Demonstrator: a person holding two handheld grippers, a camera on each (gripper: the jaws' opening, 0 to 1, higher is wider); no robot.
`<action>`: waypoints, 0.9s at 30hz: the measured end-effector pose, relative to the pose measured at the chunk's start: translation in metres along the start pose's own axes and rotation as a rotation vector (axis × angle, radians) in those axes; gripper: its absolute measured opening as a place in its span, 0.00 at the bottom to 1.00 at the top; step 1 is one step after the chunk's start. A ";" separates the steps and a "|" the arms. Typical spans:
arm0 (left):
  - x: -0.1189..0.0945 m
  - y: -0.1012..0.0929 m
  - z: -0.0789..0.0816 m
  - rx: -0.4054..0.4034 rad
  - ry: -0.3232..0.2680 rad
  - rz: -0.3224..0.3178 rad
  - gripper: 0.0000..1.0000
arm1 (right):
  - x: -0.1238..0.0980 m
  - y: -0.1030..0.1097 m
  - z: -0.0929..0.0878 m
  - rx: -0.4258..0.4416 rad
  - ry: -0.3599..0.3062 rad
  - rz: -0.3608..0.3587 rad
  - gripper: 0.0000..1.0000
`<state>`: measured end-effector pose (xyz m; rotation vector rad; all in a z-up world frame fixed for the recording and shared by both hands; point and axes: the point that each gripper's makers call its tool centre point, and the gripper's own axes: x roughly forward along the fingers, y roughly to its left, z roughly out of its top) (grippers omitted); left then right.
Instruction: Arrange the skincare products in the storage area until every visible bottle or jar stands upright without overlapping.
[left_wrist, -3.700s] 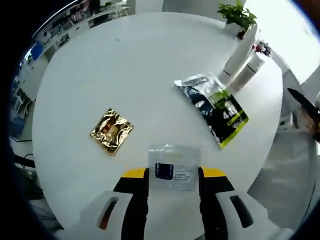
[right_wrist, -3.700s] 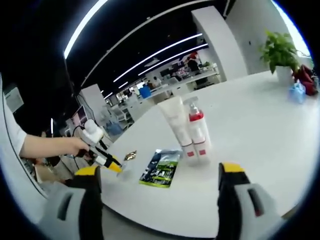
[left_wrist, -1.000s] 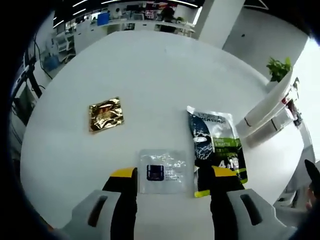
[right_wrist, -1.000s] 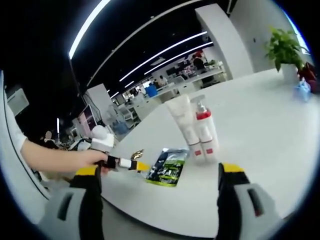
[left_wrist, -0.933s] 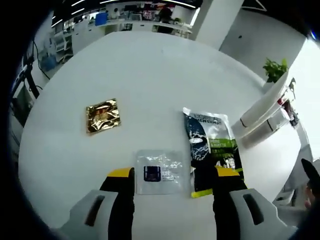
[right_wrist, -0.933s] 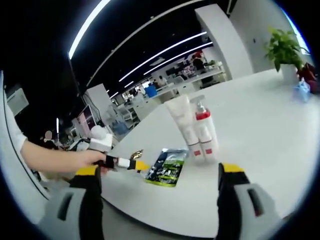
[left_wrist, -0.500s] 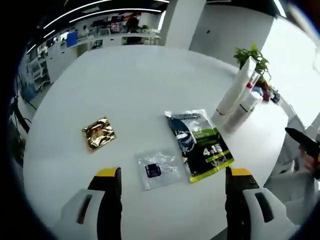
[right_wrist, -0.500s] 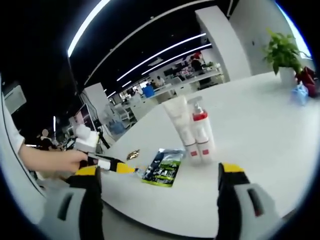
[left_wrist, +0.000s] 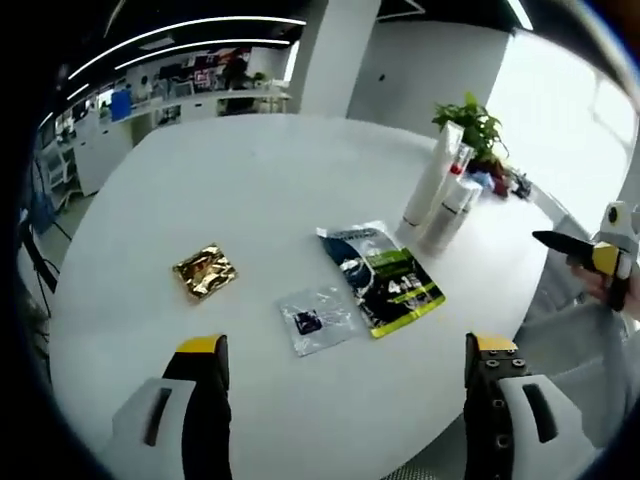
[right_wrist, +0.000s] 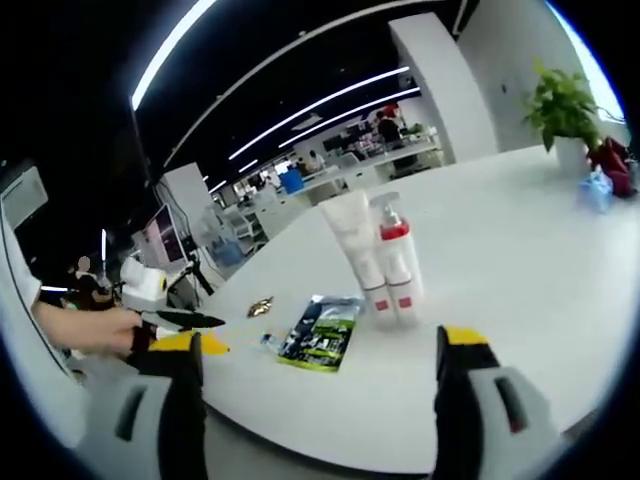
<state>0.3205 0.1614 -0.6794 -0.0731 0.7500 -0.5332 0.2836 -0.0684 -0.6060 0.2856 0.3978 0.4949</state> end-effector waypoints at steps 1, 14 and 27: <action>-0.001 0.000 0.000 0.002 -0.003 -0.001 0.97 | 0.000 0.000 0.000 -0.001 0.000 -0.001 0.97; -0.025 0.009 -0.005 0.094 -0.027 0.009 0.97 | 0.001 0.000 -0.003 -0.009 0.021 -0.006 0.97; -0.032 0.017 -0.019 0.095 -0.040 0.053 0.97 | 0.002 0.000 -0.005 -0.012 0.033 -0.006 0.97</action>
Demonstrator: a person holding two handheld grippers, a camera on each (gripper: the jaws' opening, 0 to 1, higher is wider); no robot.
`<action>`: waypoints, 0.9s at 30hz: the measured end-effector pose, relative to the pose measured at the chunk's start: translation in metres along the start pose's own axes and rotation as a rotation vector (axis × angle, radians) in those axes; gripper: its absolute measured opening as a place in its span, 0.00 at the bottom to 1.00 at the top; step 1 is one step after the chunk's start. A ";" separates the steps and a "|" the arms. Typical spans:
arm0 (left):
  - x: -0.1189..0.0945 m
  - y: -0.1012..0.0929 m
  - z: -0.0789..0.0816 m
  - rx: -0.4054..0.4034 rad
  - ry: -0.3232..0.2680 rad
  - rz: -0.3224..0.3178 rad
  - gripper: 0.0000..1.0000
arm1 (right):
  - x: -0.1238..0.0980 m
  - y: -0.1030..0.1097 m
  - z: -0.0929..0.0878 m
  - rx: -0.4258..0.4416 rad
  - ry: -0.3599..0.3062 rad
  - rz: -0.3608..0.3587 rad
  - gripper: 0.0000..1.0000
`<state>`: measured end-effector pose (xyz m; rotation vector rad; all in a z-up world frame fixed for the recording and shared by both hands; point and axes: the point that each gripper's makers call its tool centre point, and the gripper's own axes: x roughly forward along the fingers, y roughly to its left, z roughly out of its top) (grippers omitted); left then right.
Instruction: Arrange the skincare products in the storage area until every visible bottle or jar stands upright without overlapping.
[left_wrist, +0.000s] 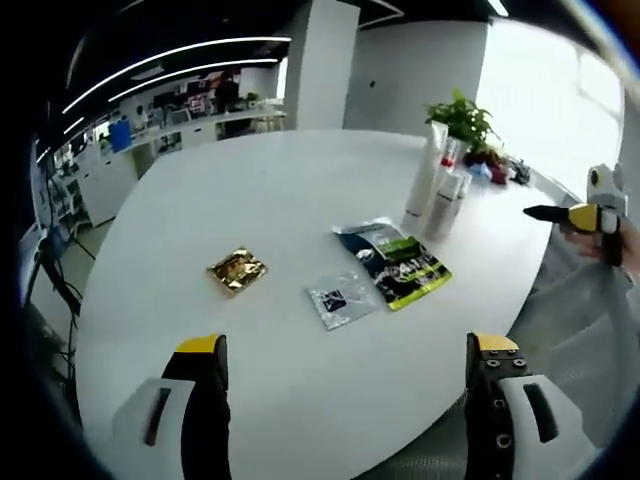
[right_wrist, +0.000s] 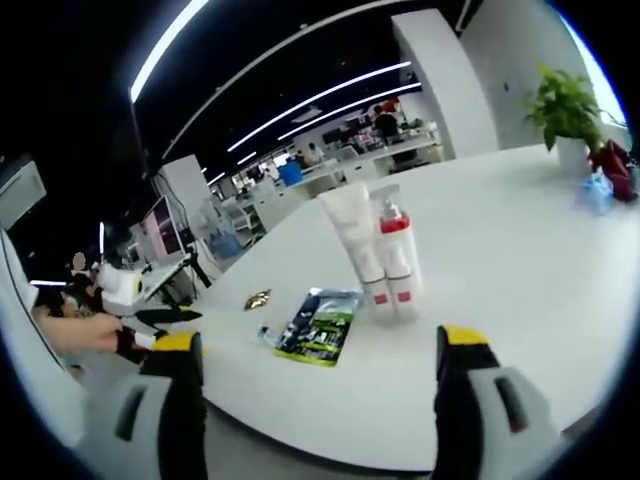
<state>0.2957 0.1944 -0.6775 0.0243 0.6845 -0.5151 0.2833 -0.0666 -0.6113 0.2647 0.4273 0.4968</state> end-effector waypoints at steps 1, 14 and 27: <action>0.000 0.000 -0.001 -0.013 0.008 -0.001 0.97 | 0.000 0.000 0.000 0.001 0.001 0.000 0.97; 0.007 0.022 -0.005 -0.076 0.034 0.088 0.94 | 0.000 -0.001 -0.001 0.002 0.003 -0.005 0.97; 0.035 0.042 -0.001 -0.243 0.079 0.208 0.94 | 0.001 -0.003 -0.001 0.008 0.007 -0.011 0.97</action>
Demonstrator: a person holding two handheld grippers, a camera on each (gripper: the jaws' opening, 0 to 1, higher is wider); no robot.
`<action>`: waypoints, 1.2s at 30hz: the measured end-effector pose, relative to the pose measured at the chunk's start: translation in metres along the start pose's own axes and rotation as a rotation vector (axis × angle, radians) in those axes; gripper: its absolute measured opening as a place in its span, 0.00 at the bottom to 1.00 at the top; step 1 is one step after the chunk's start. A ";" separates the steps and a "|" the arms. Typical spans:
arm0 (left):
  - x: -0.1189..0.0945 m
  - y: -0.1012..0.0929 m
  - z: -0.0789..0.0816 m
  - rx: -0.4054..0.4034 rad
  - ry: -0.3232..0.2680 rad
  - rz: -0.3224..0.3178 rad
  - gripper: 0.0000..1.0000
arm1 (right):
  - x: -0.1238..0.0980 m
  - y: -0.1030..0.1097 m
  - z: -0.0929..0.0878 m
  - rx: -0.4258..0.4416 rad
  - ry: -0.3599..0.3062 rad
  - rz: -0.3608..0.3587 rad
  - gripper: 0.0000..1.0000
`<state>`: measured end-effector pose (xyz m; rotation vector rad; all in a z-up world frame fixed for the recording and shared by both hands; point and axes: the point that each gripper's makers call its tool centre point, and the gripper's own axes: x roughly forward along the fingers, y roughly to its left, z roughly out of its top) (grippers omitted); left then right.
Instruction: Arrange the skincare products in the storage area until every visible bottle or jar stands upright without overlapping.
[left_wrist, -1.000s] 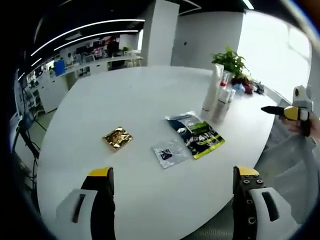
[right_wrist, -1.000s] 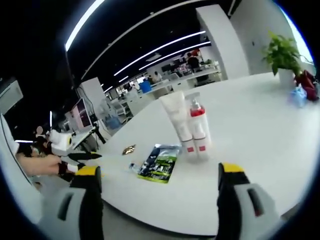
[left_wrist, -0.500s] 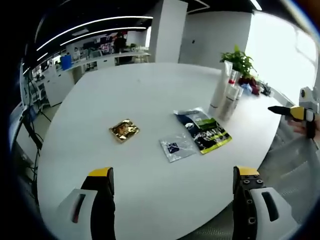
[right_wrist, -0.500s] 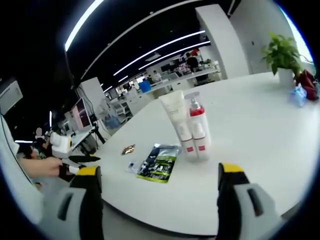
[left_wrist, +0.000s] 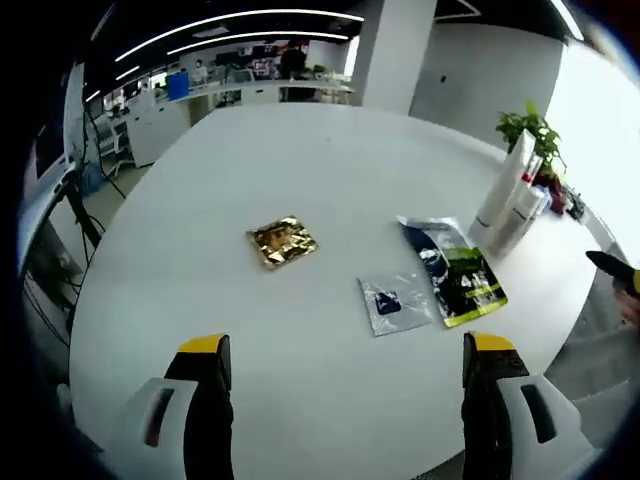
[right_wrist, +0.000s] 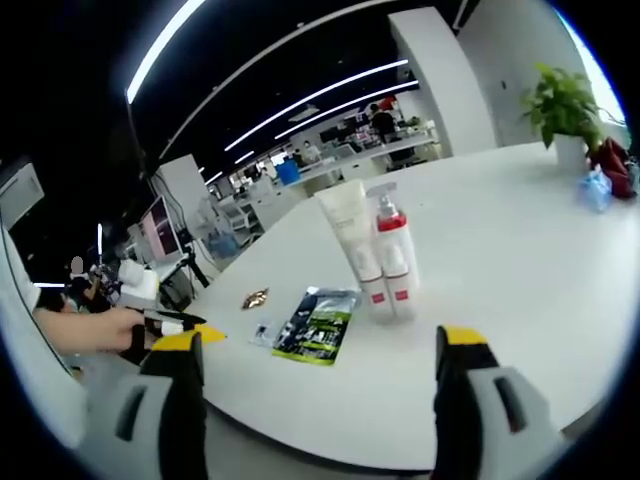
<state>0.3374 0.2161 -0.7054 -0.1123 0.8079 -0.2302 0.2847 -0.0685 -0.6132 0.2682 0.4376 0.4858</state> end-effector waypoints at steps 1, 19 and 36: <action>0.002 0.000 0.001 -0.008 0.002 0.002 0.94 | 0.000 0.000 0.000 0.000 0.000 -0.002 0.97; 0.041 0.023 0.025 -0.140 0.071 0.140 0.88 | 0.000 -0.005 0.001 0.016 -0.003 -0.020 0.96; 0.074 0.044 0.045 -0.186 0.107 0.233 0.68 | 0.000 -0.010 0.000 0.038 -0.001 -0.045 0.96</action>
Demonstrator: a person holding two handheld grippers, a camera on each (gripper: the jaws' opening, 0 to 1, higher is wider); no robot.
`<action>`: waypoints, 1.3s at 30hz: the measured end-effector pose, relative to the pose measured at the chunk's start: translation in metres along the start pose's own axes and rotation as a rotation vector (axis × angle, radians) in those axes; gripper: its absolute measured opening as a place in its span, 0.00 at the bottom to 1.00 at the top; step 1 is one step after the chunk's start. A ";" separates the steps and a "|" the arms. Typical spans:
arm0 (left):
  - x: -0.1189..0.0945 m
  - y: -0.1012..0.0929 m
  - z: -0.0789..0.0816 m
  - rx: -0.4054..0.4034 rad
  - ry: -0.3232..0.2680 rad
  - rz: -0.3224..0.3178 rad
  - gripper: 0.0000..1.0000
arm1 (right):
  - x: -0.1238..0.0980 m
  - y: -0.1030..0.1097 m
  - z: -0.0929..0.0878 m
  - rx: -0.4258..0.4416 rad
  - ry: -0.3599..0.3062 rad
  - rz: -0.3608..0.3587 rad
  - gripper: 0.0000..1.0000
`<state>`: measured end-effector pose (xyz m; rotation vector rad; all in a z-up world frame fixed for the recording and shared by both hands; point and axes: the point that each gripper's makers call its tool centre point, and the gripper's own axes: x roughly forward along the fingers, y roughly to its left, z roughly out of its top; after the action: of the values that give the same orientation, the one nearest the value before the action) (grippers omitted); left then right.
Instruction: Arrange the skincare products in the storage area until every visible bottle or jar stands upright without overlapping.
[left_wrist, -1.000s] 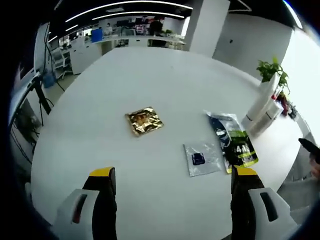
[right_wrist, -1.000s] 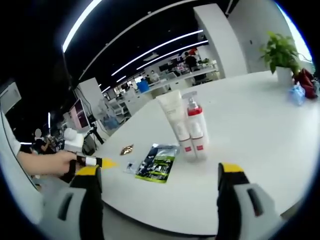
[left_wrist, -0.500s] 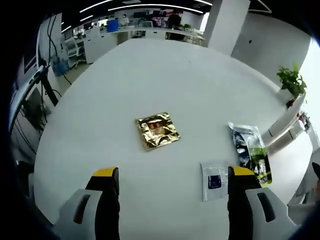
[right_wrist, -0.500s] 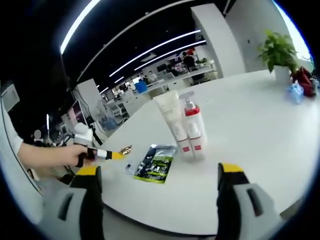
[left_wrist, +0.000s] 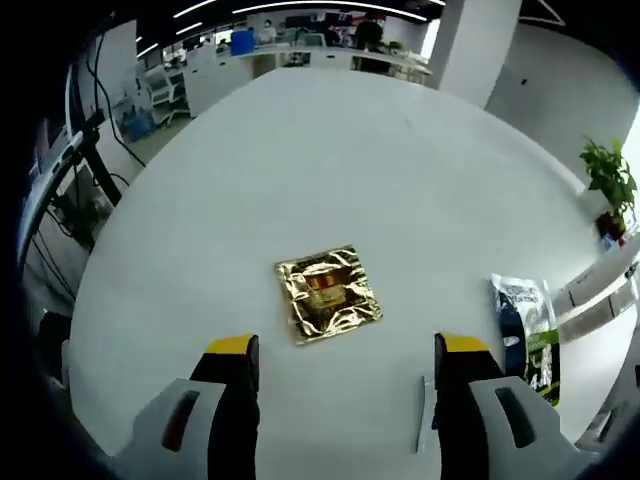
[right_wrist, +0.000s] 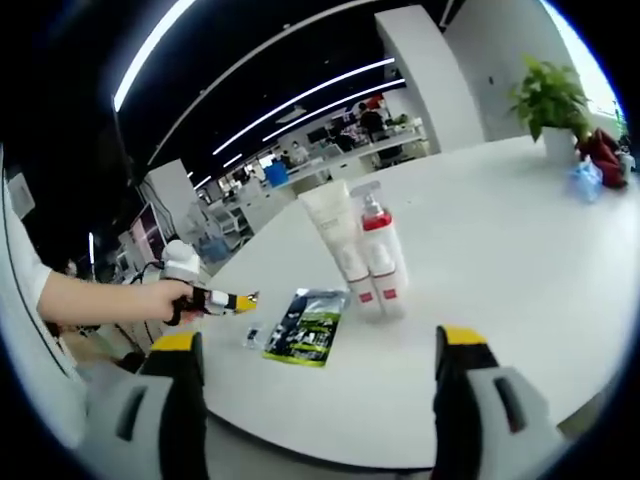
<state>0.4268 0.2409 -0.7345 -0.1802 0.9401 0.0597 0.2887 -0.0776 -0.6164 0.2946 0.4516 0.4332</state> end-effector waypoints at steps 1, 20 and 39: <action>0.002 0.001 0.003 0.001 -0.001 0.005 0.67 | 0.000 0.000 0.000 0.003 0.000 -0.001 0.96; 0.023 0.018 0.018 0.038 0.012 0.119 0.51 | 0.000 -0.004 -0.001 0.019 0.004 -0.020 0.96; 0.019 0.011 0.026 0.039 -0.034 0.065 0.35 | 0.000 -0.005 0.000 0.018 0.002 -0.023 0.96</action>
<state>0.4577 0.2563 -0.7366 -0.1120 0.9123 0.1042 0.2902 -0.0813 -0.6186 0.3062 0.4609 0.4070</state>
